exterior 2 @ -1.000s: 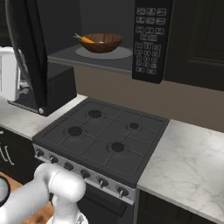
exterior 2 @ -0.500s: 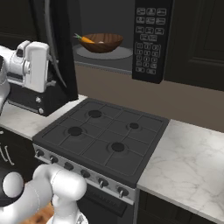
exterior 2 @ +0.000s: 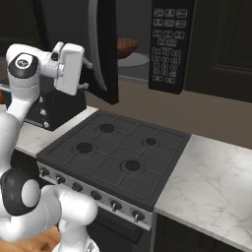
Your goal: Place the bowl containing the mushroom and carrot in the microwave. Close the microwave door and press the start button to microwave the meal.
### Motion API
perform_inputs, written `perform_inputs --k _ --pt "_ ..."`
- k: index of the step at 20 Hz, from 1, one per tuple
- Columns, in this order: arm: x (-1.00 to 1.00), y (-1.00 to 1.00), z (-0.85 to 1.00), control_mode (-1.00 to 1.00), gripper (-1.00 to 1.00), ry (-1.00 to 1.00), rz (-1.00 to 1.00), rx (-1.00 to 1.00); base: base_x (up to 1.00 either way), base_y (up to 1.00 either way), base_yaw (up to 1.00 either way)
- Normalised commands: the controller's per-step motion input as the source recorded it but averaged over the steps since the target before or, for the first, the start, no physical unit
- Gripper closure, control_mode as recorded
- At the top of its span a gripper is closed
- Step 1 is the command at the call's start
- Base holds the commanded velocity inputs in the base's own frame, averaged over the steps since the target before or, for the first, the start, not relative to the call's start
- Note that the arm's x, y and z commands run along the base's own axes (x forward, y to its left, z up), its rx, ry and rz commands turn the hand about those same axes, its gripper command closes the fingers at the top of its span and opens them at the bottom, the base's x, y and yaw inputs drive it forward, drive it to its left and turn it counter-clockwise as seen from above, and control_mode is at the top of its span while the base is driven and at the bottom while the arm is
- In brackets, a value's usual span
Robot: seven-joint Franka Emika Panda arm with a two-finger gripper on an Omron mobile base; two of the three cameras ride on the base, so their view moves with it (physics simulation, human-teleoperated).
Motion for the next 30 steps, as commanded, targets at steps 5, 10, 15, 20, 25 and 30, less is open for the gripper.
perform_inputs --k 5,10,15,20,25,30 --pt "0.81 -0.38 -0.09 -1.0 -1.0 -0.14 0.03 0.1 0.0 0.0 0.0" --pt "0.85 -0.36 -0.16 -1.0 -1.0 -0.18 0.07 0.12 0.0 0.0 0.0" --pt "0.85 -0.25 -0.17 -1.0 -1.0 -0.22 0.13 0.12 0.0 0.0 0.0" --pt "0.82 -0.4 -0.21 -1.0 -1.0 -0.26 0.2 0.14 0.0 0.0 0.0" --pt "0.85 -0.57 -0.09 -1.0 -1.0 -0.22 0.26 0.16 0.0 0.0 0.0" --pt "-0.09 -0.59 -0.67 -1.0 -1.0 -0.71 0.3 0.14 0.0 0.0 0.0"
